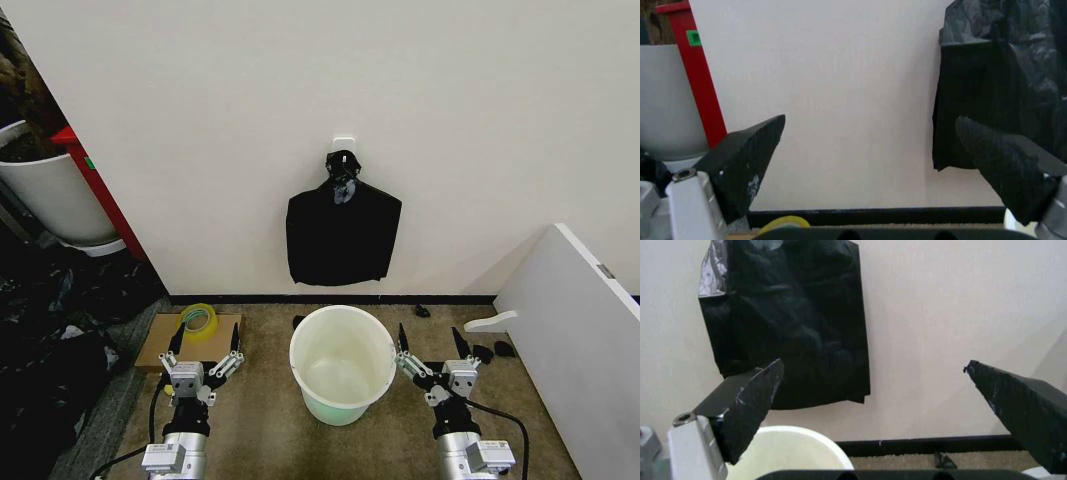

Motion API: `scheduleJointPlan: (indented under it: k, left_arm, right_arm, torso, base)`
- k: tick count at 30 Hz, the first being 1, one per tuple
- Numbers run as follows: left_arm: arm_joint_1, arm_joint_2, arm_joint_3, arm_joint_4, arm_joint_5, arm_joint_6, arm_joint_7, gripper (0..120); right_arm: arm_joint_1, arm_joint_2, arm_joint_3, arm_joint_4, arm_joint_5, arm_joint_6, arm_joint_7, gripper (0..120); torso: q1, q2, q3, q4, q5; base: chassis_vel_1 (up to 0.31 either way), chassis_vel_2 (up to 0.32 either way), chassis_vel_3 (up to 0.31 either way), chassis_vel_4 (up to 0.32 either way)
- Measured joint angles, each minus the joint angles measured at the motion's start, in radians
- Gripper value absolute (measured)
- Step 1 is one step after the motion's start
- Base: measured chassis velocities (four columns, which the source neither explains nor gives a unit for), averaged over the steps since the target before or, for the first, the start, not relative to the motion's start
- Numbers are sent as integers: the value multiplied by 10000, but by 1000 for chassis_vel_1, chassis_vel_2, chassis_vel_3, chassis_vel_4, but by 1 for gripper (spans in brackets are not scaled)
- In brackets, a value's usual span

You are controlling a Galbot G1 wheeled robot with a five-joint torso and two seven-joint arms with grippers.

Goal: Place the garbage bag over the trash bin.

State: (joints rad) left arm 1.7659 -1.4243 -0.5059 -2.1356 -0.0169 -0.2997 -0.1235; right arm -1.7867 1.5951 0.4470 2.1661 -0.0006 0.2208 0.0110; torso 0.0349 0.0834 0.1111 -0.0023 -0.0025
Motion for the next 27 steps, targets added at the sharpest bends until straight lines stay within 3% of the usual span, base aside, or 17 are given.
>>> scheduleJointPlan:
  k: [27]
  left_arm:
    - [-178,-55,-93,178,-76,110,-81,100]
  right_arm:
    - [578,-93,-182,-246,411,-309,41,100]
  torso:
    - [0,0,0,-1,0]
  base:
    - [0,0,0,0]
